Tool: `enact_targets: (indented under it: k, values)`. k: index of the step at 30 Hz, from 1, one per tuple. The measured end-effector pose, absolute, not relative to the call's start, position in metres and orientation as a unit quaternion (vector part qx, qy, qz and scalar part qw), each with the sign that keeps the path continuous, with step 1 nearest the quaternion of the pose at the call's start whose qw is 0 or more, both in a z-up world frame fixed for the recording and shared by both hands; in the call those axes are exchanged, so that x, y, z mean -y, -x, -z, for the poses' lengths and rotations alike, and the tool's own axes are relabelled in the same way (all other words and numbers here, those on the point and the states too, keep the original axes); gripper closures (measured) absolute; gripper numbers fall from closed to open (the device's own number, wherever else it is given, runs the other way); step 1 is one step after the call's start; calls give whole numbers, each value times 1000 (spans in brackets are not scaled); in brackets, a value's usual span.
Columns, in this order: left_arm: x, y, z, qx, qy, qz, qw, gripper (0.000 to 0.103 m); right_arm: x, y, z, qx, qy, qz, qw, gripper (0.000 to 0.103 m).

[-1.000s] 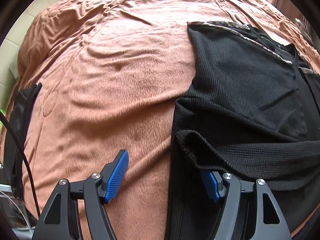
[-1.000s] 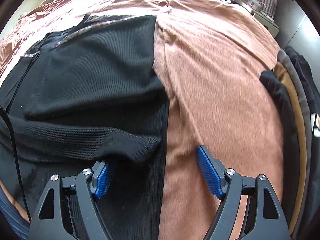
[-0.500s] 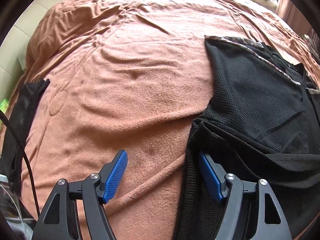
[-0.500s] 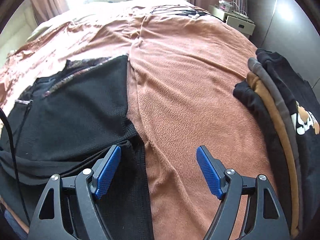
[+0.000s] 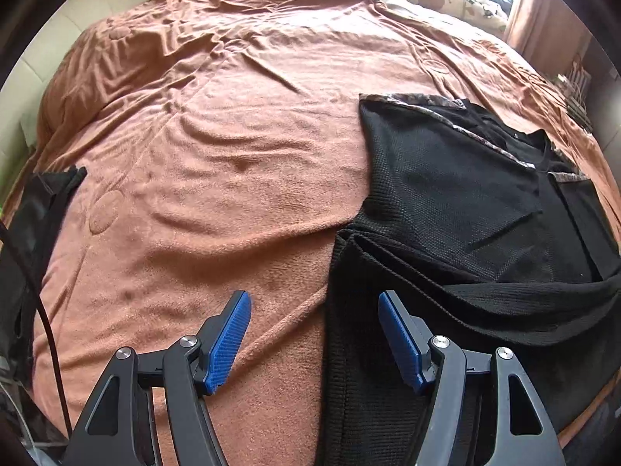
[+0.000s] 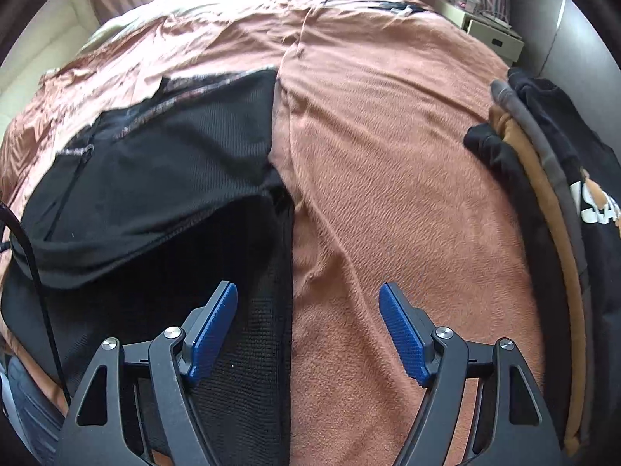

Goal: Fold small clothes
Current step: 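Grasp the folded edge with left gripper while right gripper grasps it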

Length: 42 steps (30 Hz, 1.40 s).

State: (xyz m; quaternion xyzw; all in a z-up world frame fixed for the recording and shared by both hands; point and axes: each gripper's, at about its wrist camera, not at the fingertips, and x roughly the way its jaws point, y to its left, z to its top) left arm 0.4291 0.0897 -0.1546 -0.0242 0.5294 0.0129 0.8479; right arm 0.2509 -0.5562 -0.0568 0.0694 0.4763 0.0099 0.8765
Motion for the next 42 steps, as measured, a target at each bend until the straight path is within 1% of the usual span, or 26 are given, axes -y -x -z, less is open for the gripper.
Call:
enact_targets:
  k: [2,4,5,8,10,11,13,14,16,18,23,30,38,39,40,42]
  values:
    - [-82,-435,158,-532,10,-7,847,33,551,-260,61,-483,-69,-14,873,31]
    - [-76,-440,161,-535,8,0,845,39,545,-270,64,-486,-64,-20,872,39]
    - [-74,-443,162,-535,10,5,845,40,544,-276,65,-485,-62,-24,872,40]
    - [-71,-451,166,-536,12,12,844,47,541,-294,67,-481,-55,-26,874,48]
    - [-72,-456,170,-539,20,16,842,56,540,-303,68,-478,-57,-26,876,56]
    - [-73,-458,172,-541,26,18,841,59,541,-307,68,-477,-59,-28,877,58]
    - [-74,-460,175,-545,38,23,838,73,538,-307,70,-473,-63,-32,878,71]
    - [-75,-460,175,-544,41,24,838,75,538,-308,69,-471,-64,-35,879,74]
    - [-76,-458,174,-538,44,22,841,84,537,-307,70,-468,-63,-33,881,77]
    - [-80,-455,173,-536,55,21,843,87,536,-303,70,-464,-62,-30,883,82]
    - [-89,-449,171,-531,76,24,843,88,532,-295,65,-457,-53,-30,887,83]
    - [-87,-443,164,-520,72,41,850,88,531,-289,60,-453,-46,-40,889,83]
    - [-86,-451,170,-528,65,39,846,88,539,-299,64,-461,-62,-49,884,83]
    - [-86,-450,170,-526,64,39,847,89,540,-299,64,-462,-63,-50,883,83]
    - [-85,-449,169,-523,63,38,849,96,540,-300,65,-462,-63,-51,883,83]
    - [-85,-446,167,-521,63,36,850,96,540,-301,65,-462,-60,-52,883,82]
